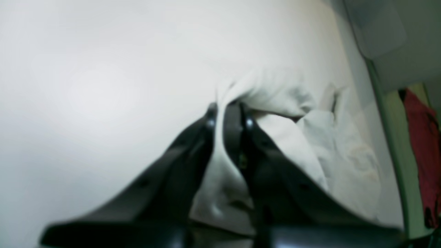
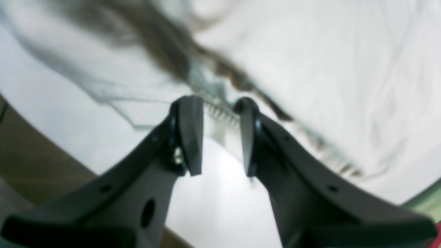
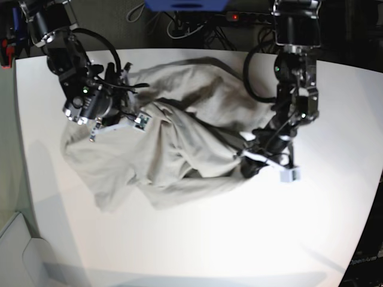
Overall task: Layout the t-shirt on the table in an organized manner, then fold the t-shirt properly
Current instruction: 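Lift the grasped fabric with the left gripper toward the collar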
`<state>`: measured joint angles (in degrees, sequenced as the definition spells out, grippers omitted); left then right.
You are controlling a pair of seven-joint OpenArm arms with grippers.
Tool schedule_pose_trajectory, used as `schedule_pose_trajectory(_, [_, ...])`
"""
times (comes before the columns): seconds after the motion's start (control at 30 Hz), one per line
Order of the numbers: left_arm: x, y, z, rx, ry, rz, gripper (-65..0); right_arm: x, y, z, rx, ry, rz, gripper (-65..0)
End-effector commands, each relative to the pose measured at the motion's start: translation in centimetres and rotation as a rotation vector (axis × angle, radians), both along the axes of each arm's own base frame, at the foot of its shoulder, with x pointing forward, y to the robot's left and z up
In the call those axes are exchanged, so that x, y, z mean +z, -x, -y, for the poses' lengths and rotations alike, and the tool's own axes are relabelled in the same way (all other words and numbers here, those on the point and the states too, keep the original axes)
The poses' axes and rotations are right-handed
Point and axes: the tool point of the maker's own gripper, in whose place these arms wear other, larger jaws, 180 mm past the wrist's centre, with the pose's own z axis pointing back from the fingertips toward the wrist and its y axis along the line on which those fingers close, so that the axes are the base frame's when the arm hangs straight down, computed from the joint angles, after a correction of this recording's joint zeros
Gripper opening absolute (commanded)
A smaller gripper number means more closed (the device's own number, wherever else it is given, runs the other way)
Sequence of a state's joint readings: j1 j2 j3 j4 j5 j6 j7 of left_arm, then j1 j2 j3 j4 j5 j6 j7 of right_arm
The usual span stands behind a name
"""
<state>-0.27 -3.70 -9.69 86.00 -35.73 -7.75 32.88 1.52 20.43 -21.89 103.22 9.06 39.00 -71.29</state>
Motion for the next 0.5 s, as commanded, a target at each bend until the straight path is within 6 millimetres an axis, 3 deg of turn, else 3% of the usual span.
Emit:
schedule_pose_trajectory(0.0, [1.9,0.4,-1.9,0.050,-0.003,0.062,-64.6,0.9,-1.0,0.5,0.012,0.017,0.039,-45.4])
schedule_pose_trajectory(0.13, [2.7,5.3,-5.4,0.184,-0.006,0.070,-64.6,1.8,-2.5,-0.2,0.012,-0.001,0.079,-45.4])
schedule_pose_trajectory(0.2, [2.9,7.0,-6.0,0.221,-0.003,0.067,-64.6,2.3,-3.1,-0.4,0.014,-0.002,0.096,-45.4])
schedule_pose_trajectory(0.47, [3.0,8.6,-5.9,0.223,-0.016,0.053,-64.6,3.1,-3.8,-2.5,0.020,-0.053,0.120,-45.4])
